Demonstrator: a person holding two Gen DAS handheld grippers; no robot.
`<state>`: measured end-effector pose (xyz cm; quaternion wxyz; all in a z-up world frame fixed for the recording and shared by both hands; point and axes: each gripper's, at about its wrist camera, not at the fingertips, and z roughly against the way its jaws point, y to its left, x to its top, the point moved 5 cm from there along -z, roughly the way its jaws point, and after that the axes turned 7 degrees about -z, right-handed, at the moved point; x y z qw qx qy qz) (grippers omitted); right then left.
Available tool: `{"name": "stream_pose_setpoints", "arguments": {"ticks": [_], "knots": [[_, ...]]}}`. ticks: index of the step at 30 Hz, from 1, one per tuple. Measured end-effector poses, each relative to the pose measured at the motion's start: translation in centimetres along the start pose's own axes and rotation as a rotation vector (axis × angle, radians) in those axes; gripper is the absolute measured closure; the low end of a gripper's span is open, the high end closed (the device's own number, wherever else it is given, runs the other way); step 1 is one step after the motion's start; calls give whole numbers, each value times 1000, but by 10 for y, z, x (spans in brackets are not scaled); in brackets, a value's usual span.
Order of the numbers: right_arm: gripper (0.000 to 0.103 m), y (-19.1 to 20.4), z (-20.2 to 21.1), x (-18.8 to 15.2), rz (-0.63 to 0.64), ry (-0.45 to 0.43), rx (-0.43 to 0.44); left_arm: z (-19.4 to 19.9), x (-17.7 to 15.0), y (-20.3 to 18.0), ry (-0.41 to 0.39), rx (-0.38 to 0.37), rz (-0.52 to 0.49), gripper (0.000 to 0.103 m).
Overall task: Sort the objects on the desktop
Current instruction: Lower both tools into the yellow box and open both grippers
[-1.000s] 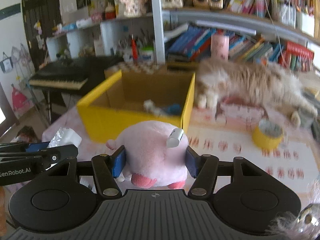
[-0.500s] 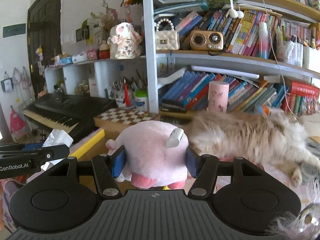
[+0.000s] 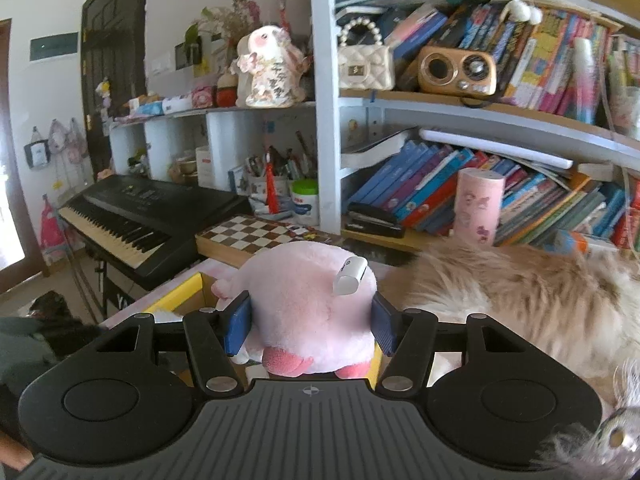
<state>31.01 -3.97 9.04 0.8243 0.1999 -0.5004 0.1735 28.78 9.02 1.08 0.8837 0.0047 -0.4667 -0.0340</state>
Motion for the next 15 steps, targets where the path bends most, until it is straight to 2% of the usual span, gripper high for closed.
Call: {"name": "stream_pose_setpoints", "arguments": {"ticks": [6,9,15], "knots": [[46,2,-34,-2,13,59,66,-24,-17,-8,107,0,-20,61],[46,7,-54,-6,32,118,103,-32,-26,-12,152,2,-24,61],[46,22,-86,-21,102,234,165,-38,-31,-15,178,6,-32,61]]}}
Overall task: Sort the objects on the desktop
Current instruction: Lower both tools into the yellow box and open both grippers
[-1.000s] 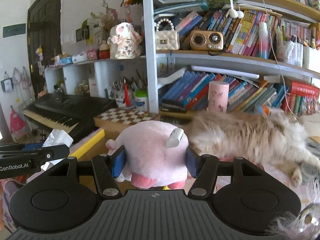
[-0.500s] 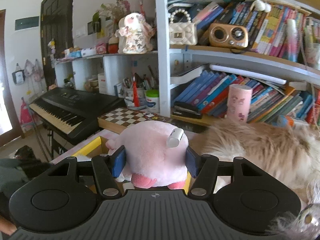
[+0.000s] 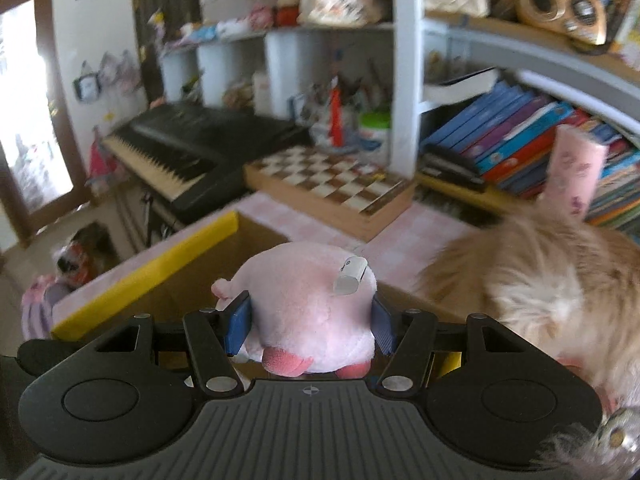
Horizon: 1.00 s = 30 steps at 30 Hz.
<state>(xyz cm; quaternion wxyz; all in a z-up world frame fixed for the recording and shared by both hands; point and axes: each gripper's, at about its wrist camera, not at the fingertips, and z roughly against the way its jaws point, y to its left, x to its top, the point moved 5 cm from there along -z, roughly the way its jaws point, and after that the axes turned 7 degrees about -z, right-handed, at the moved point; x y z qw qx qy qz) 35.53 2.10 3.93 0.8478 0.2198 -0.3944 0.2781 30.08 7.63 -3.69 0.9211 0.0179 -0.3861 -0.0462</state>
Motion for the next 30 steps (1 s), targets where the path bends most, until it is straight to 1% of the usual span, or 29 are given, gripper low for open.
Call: {"name": "stream_pose_setpoints", "arguments": {"ticks": [2,3,4,6,9,12,14,17,22,24,25,26,27,30], "knots": [[46,3,-10,-1,17,25,15,-1,1,-1,6,-12,4,59],[46,5,-14,-2,25,36,23,3,2,-1,-11,-19,8,52],[46,6,-19,-2,35,47,29,8,3,-3,-39,-24,8,47],[46,9,-29,-2,50,77,40,21,6,-6,-113,2,-8,31],[45,9,-41,-3,56,123,49,41,10,-8,-192,44,-41,24],[45,11,-52,-5,61,161,60,56,12,-7,-232,70,-52,22],[45,14,-58,-5,69,187,69,63,11,-5,-240,88,-51,22],[44,20,-62,-3,99,194,79,72,6,0,-239,110,-25,22],[40,30,-75,-5,151,232,81,87,-9,3,-245,101,43,21],[40,31,-82,-11,174,271,62,94,-14,2,-251,102,52,18],[37,33,-83,-11,184,273,61,96,-16,2,-254,106,56,16],[29,35,-82,-10,193,263,62,99,-19,2,-260,111,63,15],[26,35,-81,-9,201,250,53,103,-22,2,-266,113,70,15],[24,33,-76,-5,198,223,35,108,-27,5,-263,124,81,15]]}}
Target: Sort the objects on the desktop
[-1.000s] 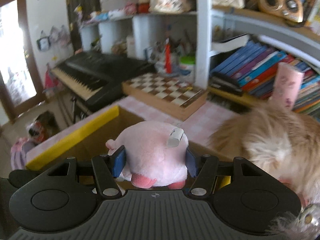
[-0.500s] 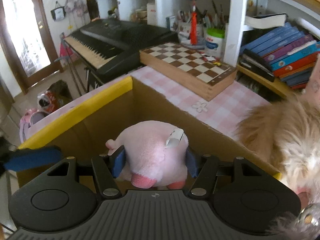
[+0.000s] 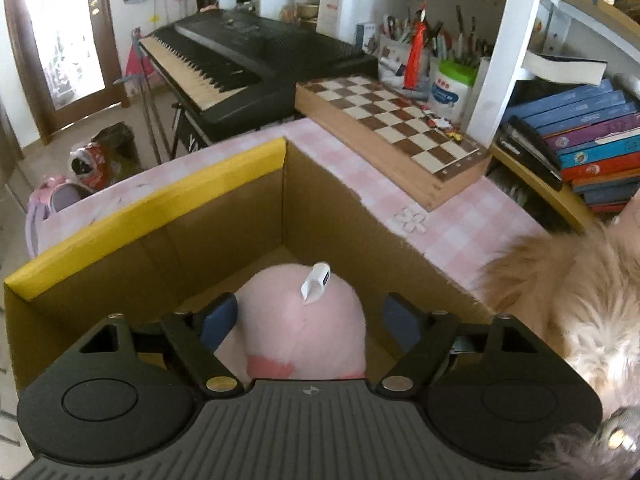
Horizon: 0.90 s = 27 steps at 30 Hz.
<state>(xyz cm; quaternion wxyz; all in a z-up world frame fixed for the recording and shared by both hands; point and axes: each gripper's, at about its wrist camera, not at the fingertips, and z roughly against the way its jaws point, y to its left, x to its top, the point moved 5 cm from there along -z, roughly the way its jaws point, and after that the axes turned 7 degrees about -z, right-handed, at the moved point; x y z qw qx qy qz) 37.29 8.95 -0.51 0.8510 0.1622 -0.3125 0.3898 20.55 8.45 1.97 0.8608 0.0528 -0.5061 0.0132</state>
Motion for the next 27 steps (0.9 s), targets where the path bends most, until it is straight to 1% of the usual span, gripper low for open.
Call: {"name": "stream_pose_setpoints", "arguments": {"ticks": [4,8,12,18,27], "knots": [[23,-2,11,3,-33,-31,-15,6,-3,10,1,20,28,14],[21,-3,31,5,-64,-92,-41,10,-8,17,8,25,50,14],[20,-4,55,2,-100,-150,-75,18,-12,19,-1,25,45,13],[19,-6,93,-11,-160,-235,-137,33,-16,22,-39,25,33,13],[19,-9,148,-45,-276,-341,-230,58,-22,28,-77,16,20,13]]}}
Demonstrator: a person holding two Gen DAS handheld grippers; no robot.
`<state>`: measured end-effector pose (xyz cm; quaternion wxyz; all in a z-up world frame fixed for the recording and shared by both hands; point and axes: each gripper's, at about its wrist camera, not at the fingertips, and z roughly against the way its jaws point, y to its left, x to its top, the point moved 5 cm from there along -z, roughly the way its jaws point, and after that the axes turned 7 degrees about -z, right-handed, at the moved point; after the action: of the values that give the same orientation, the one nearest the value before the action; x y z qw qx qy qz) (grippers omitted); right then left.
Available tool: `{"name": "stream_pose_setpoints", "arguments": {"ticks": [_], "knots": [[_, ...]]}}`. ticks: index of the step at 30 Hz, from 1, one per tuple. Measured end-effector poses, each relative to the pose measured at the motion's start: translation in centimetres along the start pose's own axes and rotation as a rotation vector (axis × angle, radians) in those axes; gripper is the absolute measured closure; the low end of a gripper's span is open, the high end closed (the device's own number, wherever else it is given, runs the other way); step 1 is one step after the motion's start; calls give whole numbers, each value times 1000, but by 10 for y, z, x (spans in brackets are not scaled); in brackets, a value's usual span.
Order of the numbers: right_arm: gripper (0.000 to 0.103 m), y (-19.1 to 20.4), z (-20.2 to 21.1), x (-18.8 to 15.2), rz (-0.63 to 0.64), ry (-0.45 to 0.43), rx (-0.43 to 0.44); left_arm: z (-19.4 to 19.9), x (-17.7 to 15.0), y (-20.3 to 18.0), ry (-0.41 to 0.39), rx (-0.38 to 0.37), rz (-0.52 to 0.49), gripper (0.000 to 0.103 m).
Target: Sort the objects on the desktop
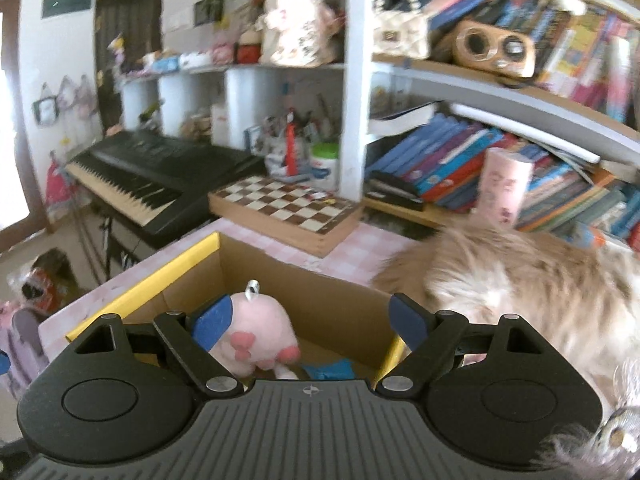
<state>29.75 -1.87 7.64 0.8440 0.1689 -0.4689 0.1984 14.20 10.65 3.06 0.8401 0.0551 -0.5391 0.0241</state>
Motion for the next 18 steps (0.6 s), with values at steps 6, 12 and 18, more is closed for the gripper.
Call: {"name": "stream_pose_setpoints", "arguments": {"ticks": [6,12,18], "knots": [[19,-15,33,-19,-100,-42,-88,14,-8,3,-6,-10,-5,10],[19,-17,62,-47,-154,-44,-149,29,-19,7,8,-32,5,10],[19,-9,87,-74,-167,-23,-175,46,-29,7,19,-51,1,10]]}}
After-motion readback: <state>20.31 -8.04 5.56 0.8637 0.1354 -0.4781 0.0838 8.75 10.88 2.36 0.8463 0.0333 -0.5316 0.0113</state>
